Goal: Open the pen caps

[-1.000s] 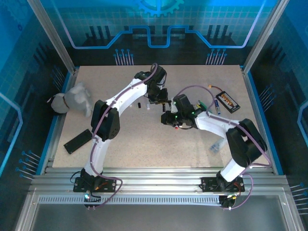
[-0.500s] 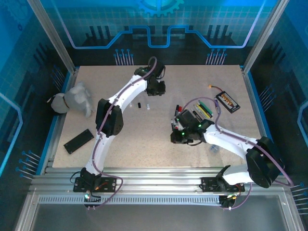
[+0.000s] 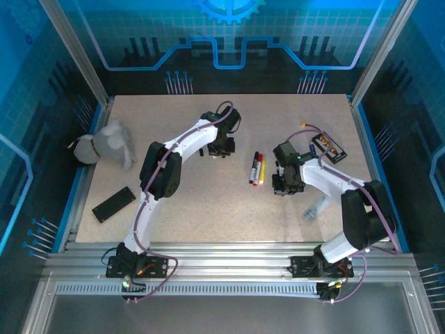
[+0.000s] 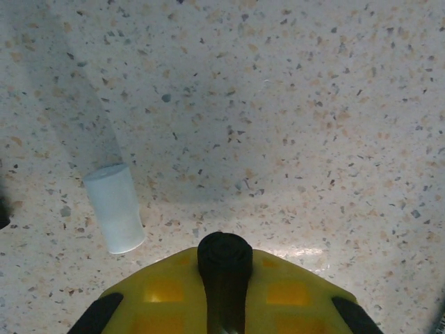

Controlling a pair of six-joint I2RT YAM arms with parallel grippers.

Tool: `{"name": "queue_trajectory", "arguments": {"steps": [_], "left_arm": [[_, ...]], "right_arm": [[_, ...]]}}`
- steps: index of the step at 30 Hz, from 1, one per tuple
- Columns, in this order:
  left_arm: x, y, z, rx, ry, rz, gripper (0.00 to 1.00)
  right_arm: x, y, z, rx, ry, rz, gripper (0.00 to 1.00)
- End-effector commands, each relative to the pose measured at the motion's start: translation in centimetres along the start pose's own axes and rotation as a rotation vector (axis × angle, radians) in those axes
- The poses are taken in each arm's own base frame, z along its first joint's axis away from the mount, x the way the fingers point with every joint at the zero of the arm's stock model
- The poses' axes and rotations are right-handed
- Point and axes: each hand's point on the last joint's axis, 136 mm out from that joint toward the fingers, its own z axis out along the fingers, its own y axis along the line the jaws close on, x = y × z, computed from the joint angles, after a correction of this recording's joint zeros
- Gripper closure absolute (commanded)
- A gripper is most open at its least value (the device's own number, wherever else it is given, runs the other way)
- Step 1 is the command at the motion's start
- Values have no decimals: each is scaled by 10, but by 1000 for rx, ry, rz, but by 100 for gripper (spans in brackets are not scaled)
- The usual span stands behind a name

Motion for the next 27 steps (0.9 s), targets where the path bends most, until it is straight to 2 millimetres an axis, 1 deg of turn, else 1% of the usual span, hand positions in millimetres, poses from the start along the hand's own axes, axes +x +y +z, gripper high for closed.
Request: {"name": "queue_trajectory", "arguments": {"steps": [1, 3, 6, 10, 12, 14, 16, 17, 19, 23, 27], "left_arm": [[6, 14, 15, -66, 38, 14, 100], [7, 14, 19, -70, 46, 15, 98], [7, 18, 23, -83, 55, 13, 90], [5, 21, 26, -84, 60, 6, 75], [5, 23, 26, -86, 60, 6, 69], [4, 23, 25, -85, 58, 8, 65], [1, 22, 22, -80, 51, 7, 64], [1, 21, 21, -78, 51, 7, 63], [-2, 19, 17, -69, 39, 6, 63], [-6, 15, 8, -53, 21, 8, 63], [-11, 13, -5, -40, -2, 10, 63]], "right_arm": [[-12, -3, 4, 5, 24, -19, 100], [-17, 0, 10, -1, 36, -26, 100], [-23, 0, 19, 3, 57, -28, 100], [-29, -7, 27, 44, 79, -12, 100], [-31, -13, 28, 76, 83, -2, 95], [-32, -21, 28, 124, 96, 3, 81], [-33, -29, 27, 184, 110, 10, 70], [-33, -33, 26, 207, 117, 12, 66], [-35, -39, 24, 244, 118, 20, 62], [-40, -38, 20, 243, 101, 25, 60], [-47, -40, 16, 262, 86, 33, 60]]}}
